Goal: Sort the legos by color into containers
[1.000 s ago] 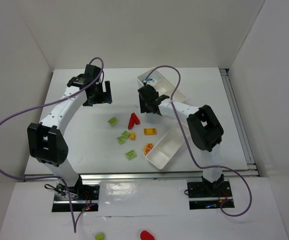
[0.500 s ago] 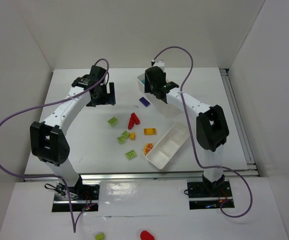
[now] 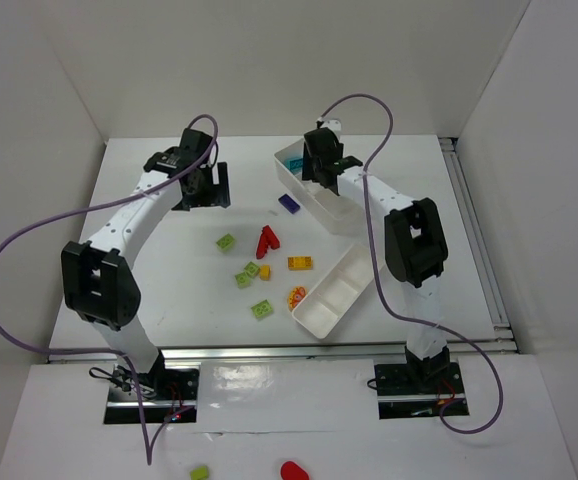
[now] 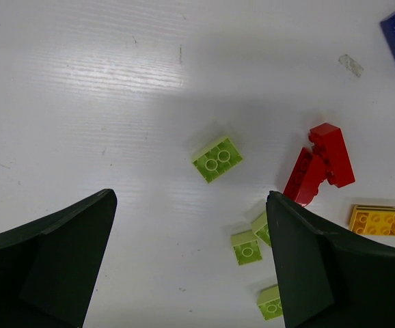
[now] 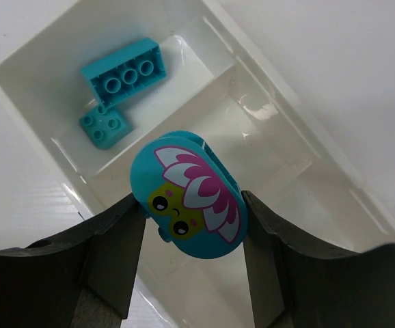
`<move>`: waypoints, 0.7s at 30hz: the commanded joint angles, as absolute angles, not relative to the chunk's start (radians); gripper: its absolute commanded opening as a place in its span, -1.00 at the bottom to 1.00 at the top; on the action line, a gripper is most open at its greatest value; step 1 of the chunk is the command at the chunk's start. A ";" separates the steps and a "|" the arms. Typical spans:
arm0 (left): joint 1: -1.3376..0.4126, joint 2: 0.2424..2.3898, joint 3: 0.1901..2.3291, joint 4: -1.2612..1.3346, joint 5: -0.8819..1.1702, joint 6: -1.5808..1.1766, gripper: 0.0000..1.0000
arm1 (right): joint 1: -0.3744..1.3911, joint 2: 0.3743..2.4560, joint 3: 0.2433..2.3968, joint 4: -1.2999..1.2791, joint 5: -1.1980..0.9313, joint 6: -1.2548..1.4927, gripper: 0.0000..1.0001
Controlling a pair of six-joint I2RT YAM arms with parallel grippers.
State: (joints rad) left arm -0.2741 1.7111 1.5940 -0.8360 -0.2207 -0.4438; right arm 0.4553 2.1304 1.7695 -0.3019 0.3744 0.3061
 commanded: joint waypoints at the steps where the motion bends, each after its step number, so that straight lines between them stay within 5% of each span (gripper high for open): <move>1: -0.279 1.732 1.643 -0.841 -0.227 -0.426 1.00 | 0.459 2.120 1.825 -0.282 0.356 0.307 -0.31; 15: -0.279 1.741 1.661 -0.861 -0.247 -0.426 1.00 | 0.437 2.331 2.116 -0.238 0.278 0.307 -0.29; 16: -0.279 1.741 1.661 -0.861 -0.247 -0.426 1.00 | 0.428 2.364 2.173 -0.258 0.266 0.307 -0.22; 17: -0.279 1.741 1.661 -0.861 -0.247 -0.426 1.00 | 0.428 2.443 2.254 -0.299 0.233 0.307 0.13; 19: -0.279 1.741 1.661 -0.873 -0.247 -0.426 1.00 | 0.419 2.506 2.507 -0.472 0.245 0.307 0.49; 21: -0.279 1.730 1.661 -0.884 -0.256 -0.426 1.00 | 0.419 2.458 2.517 -0.518 0.276 0.307 0.61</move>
State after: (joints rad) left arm -0.2741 1.7351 1.6291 -0.8577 -0.2359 -0.4438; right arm 0.4335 2.5172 2.4088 -0.3935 0.2649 0.3073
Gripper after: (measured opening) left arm 1.000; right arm 0.788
